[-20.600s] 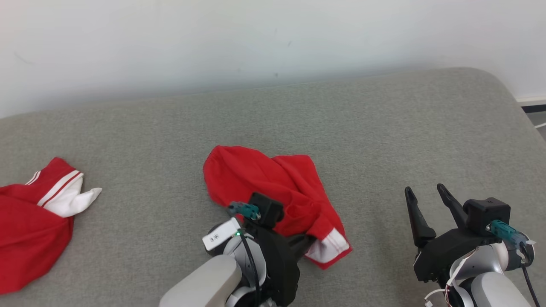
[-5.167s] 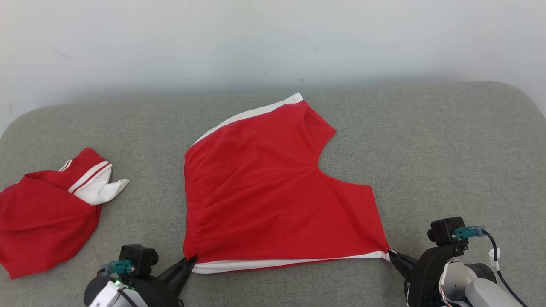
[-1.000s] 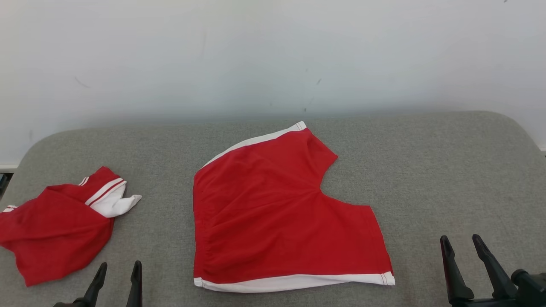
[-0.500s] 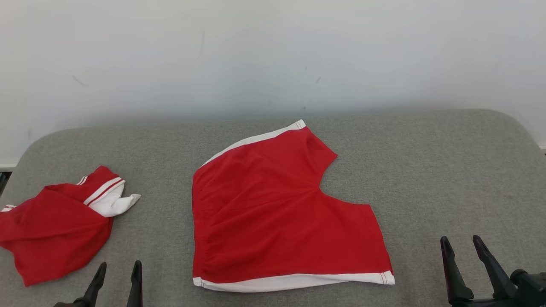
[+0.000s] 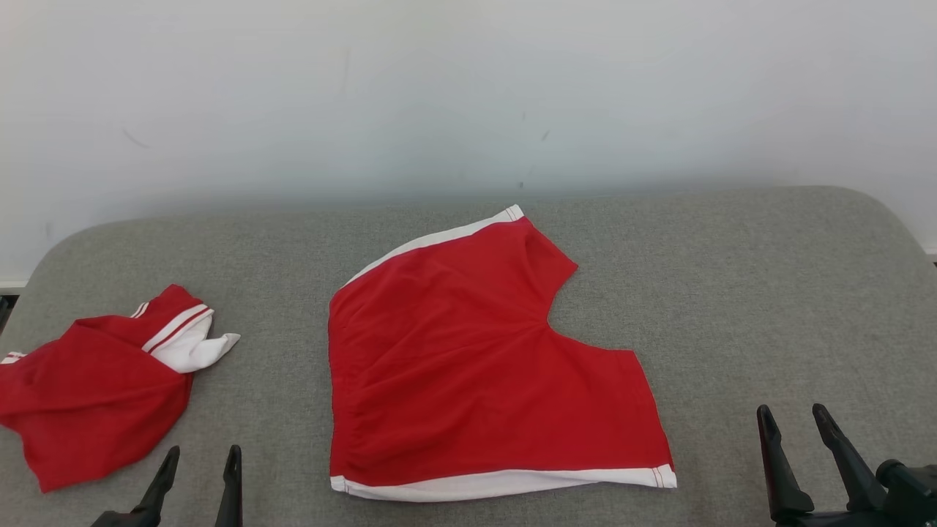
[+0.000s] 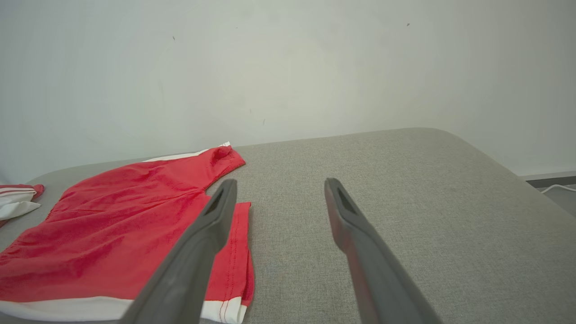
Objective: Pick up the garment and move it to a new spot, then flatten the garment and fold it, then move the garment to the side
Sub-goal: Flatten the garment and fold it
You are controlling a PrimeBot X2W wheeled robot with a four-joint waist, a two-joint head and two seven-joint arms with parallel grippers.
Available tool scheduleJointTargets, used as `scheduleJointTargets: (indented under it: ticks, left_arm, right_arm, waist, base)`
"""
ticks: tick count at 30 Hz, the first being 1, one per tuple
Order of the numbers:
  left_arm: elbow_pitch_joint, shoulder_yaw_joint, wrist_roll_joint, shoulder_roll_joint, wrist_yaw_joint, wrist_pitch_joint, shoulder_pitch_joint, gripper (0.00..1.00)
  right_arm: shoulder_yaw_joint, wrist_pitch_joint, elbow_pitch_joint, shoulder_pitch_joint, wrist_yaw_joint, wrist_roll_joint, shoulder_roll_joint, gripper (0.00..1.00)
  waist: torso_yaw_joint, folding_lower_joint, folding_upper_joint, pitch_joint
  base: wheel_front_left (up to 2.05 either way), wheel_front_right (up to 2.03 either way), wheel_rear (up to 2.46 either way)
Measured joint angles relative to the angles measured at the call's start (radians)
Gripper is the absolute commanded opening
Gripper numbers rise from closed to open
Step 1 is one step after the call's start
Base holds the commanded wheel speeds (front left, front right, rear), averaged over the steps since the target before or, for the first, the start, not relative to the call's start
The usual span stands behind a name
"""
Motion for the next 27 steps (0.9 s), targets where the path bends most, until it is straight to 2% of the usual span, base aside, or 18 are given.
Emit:
scheduleJointTargets:
  ticks: [22, 27]
  left_arm:
    - [-0.021, -0.031, 0.019, 0.006, -0.002, 0.098, 0.001, 1.00]
    - [-0.002, -0.086, 0.003, -0.003, -0.063, 0.127, -0.006, 1.00]
  right_arm:
    - [0.005, 0.072, 0.001, 0.000, 0.000, -0.022, 0.004, 1.00]
    - [0.048, 0.130, 0.036, -0.001, 0.006, -0.019, 0.008, 1.00]
  waist:
    - [0.004, 0.0000, 0.0001, -0.002]
    - [0.010, 0.0000, 0.0000, 0.002]
  base:
    - [0.00, 0.00, 0.00]
    - [0.00, 0.00, 0.00]
